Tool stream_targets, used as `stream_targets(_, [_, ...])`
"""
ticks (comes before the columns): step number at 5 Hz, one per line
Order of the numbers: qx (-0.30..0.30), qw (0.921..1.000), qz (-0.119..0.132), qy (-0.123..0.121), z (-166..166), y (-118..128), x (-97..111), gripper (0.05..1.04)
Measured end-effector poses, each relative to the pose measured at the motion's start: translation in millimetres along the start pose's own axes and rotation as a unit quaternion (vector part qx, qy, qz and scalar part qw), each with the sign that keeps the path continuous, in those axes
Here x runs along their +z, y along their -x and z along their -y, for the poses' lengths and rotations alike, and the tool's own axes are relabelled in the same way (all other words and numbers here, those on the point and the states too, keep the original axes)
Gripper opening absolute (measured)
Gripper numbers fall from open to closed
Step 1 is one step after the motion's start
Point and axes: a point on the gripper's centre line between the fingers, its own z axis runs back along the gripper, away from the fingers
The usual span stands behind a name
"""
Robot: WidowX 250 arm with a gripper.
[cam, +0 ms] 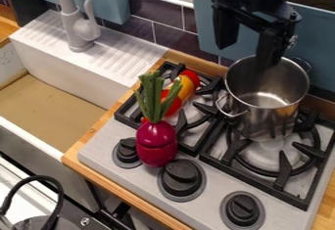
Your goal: Put the orange object inside the pan on the burner
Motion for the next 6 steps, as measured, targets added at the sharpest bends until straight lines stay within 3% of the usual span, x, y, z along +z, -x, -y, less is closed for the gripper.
stream_targets(1, [0.000, 0.9999, -0.011, 0.002, -0.1, 2.4, -6.6, 0.999])
stream_targets(2, [0.010, 0.9996, -0.025, 0.001, -20.9, 15.3, -16.2, 0.999])
stream_targets(3, [0.044, 0.9990, 0.008, -0.007, -46.3, 29.8, -6.4, 0.999])
stream_targets(4, [0.097, 0.9950, 0.020, -0.012, -68.4, 45.2, -5.0, 0.999])
stream_targets(5, [0.161, 0.9862, 0.026, -0.027, -84.3, 56.3, -14.6, 0.999])
stream_targets(6, [0.227, 0.9717, 0.041, -0.050, -95.9, 69.6, -35.9, 0.999])
